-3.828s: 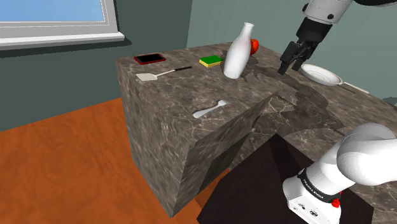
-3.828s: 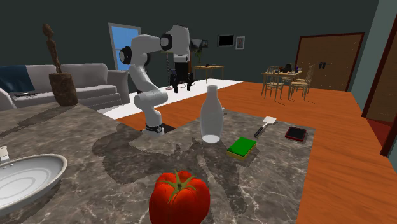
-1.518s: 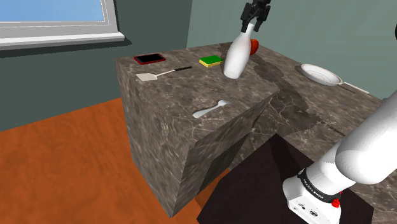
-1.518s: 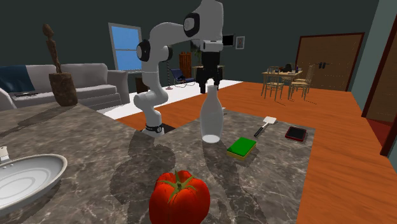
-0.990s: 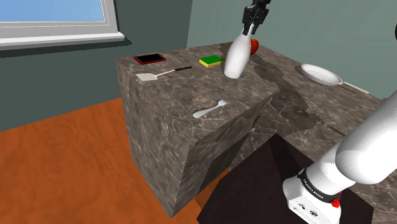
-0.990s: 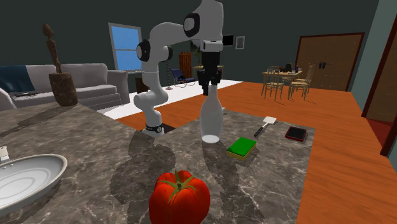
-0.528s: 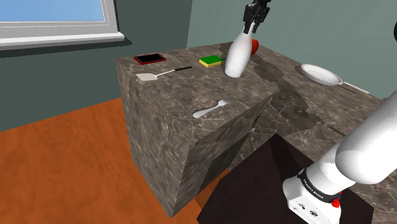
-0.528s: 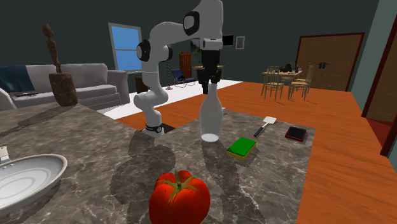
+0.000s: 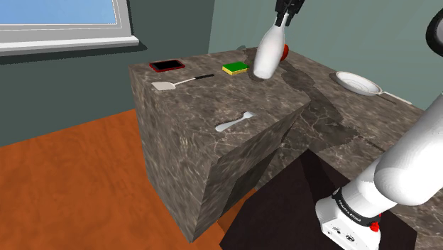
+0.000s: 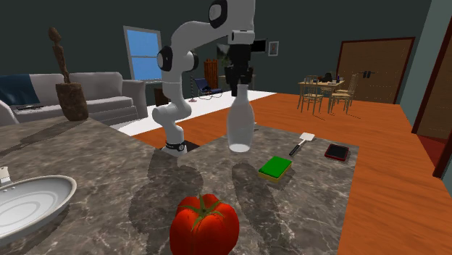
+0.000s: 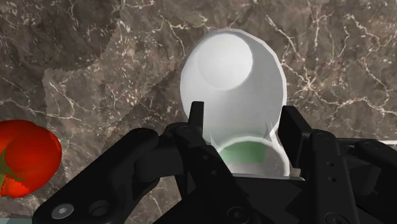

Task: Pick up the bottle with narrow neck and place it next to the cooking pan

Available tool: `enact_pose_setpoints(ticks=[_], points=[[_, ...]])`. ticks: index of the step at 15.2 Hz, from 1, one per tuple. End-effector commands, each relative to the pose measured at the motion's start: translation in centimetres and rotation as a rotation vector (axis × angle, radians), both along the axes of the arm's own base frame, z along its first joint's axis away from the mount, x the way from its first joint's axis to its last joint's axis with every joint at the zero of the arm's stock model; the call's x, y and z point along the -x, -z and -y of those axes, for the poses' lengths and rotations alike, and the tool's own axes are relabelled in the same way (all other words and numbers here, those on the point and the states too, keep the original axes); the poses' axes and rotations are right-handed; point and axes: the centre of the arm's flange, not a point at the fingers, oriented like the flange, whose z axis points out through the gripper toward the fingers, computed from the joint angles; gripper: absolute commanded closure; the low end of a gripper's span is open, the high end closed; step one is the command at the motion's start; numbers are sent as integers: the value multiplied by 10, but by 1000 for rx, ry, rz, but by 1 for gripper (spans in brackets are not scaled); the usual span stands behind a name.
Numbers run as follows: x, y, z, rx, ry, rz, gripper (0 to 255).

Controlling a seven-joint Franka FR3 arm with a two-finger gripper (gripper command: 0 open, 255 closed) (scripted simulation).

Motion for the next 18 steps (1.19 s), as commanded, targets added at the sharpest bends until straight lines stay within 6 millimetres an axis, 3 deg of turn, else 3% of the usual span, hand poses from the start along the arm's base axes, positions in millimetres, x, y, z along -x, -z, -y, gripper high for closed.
enact_pose_setpoints(ticks=[1, 12, 18], points=[[0, -12, 0, 0, 0, 0, 255], [0, -65, 0, 0, 0, 0, 255], [62, -65, 50, 0, 0, 0, 255]])
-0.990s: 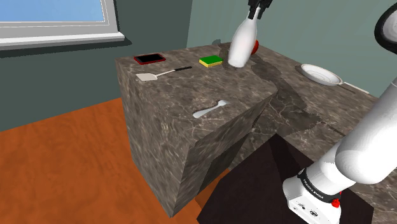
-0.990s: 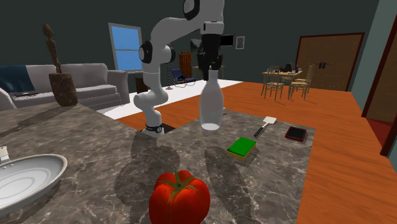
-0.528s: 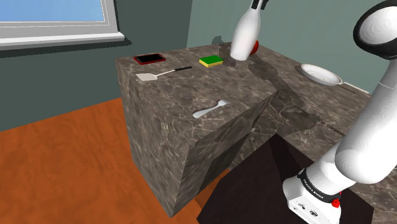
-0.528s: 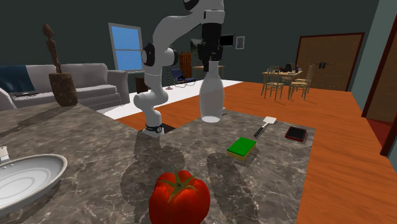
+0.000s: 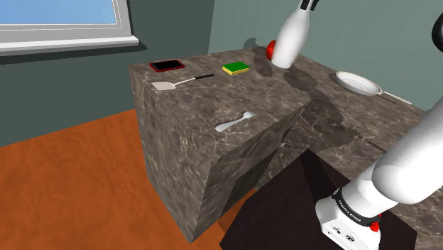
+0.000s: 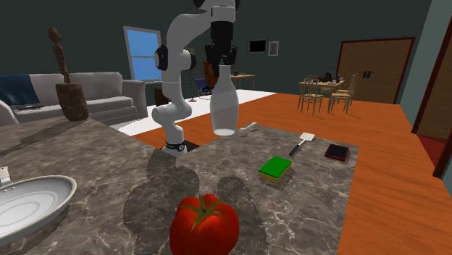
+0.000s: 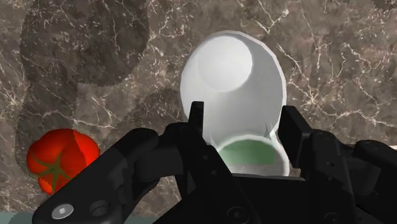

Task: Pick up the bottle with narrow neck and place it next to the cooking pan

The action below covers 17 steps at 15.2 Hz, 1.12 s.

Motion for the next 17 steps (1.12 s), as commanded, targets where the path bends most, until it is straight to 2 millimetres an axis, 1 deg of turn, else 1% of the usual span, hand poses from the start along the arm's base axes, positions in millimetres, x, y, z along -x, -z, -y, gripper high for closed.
enact_pose_setpoints(ticks=[1, 17], points=[[21, 2, 20, 0, -1, 1, 255], [184, 2, 153, 0, -1, 1, 255]])
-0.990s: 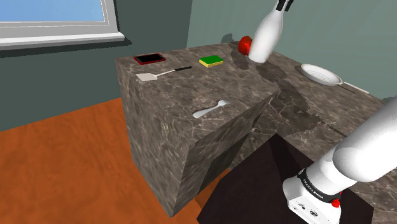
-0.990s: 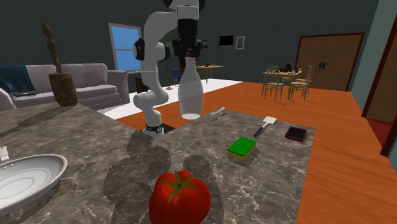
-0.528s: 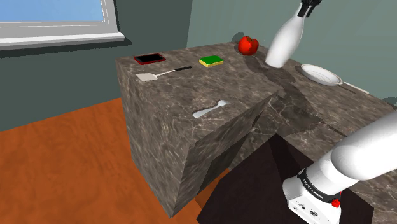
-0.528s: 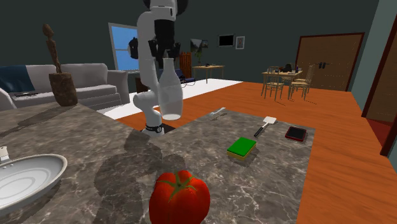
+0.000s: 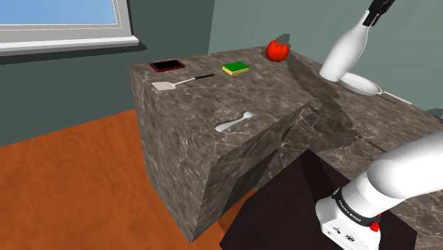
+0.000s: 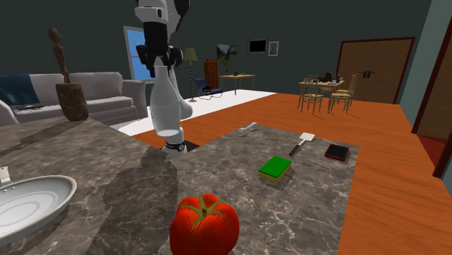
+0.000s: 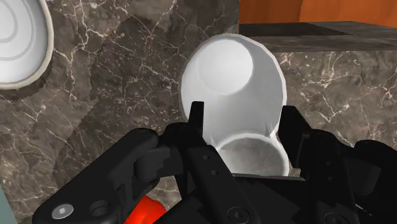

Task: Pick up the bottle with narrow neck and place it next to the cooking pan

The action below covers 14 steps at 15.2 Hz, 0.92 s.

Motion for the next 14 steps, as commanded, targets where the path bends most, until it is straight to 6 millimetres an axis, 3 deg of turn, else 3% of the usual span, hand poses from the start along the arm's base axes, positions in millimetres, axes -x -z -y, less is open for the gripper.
enact_pose_setpoints(ticks=[1, 14], points=[[22, 0, 16, 0, -2, 0, 255], [154, -1, 124, 0, -2, 0, 255]])
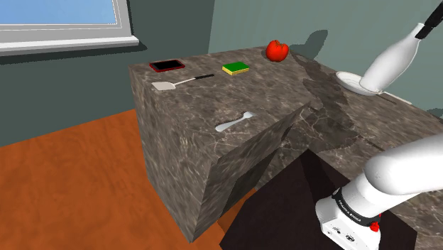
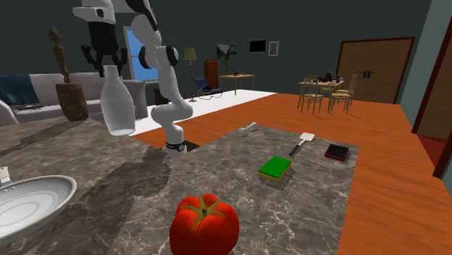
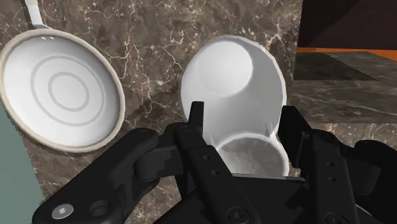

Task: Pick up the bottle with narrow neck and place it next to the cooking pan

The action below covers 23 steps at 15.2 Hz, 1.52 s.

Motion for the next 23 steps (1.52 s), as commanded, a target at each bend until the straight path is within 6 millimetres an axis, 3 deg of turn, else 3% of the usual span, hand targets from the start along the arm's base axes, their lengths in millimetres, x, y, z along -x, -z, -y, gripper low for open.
enact_pose_setpoints(ticks=[1, 9, 10, 23], points=[[22, 1, 17, 0, -2, 0, 255], [104, 1, 84, 0, -2, 0, 255], [122, 0, 99, 0, -2, 0, 255], [122, 69, 99, 0, -2, 0, 255]])
